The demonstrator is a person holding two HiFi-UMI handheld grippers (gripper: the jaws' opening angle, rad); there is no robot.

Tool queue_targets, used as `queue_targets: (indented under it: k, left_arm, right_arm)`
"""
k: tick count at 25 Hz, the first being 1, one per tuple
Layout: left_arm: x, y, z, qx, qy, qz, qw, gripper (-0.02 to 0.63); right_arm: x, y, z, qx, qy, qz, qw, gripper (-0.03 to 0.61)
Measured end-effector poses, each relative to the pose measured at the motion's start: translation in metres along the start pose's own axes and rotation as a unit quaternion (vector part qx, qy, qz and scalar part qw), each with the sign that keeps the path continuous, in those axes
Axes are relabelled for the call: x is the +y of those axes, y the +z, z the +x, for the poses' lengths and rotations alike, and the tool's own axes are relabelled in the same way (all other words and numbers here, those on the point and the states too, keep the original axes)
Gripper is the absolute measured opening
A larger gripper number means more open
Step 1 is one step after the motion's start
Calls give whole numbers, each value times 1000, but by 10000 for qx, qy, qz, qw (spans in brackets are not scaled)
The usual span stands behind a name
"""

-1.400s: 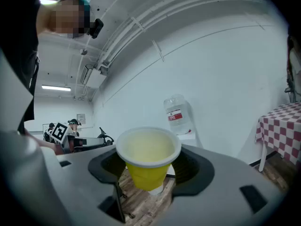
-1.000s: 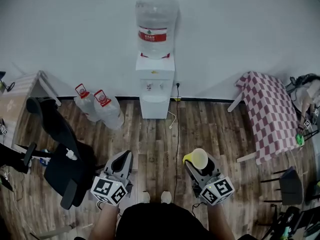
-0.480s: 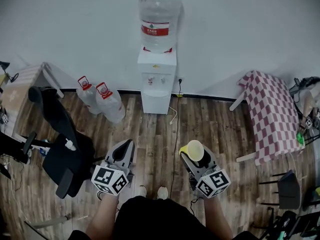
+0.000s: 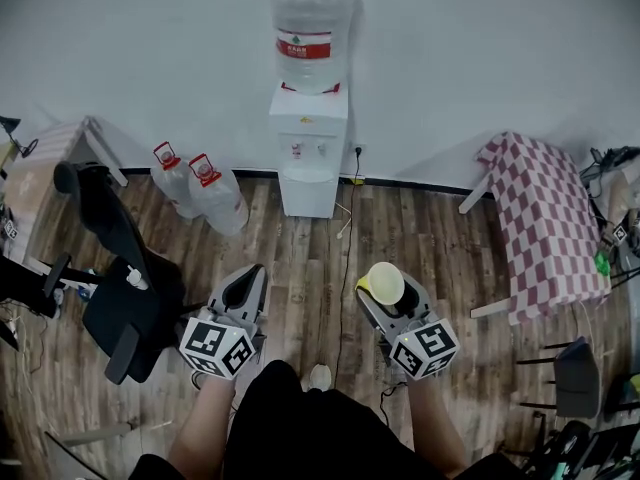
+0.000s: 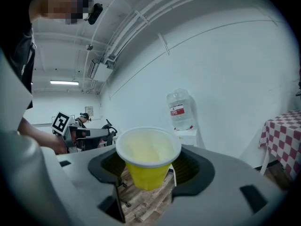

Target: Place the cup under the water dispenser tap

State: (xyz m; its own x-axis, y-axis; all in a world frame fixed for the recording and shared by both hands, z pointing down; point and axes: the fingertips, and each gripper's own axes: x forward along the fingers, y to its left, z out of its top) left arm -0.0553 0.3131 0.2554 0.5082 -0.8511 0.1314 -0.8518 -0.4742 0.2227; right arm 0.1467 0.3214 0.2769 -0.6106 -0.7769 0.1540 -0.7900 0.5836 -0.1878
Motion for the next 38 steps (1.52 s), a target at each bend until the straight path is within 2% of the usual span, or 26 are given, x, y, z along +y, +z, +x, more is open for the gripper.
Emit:
queue_targets:
  k: [8,14,23,38]
  left_arm:
    - [-5,-10,15,127,56,-56,9999,9]
    - [11,-12,31,185,73,-70,9998,9]
    - [59,-10,68,246,69,-97,9996,9]
    - [150,5,153,490,-233,-194,9983,9]
  right_arm:
    - [-20,-4,0,117,-31,64,9999,299]
    - [-31,-5,18,110,-42,185,9998,299]
    - [-46,-2,74,195,-30,234,9995,299]
    - [-77,21,194,312,-227,352,9986,301]
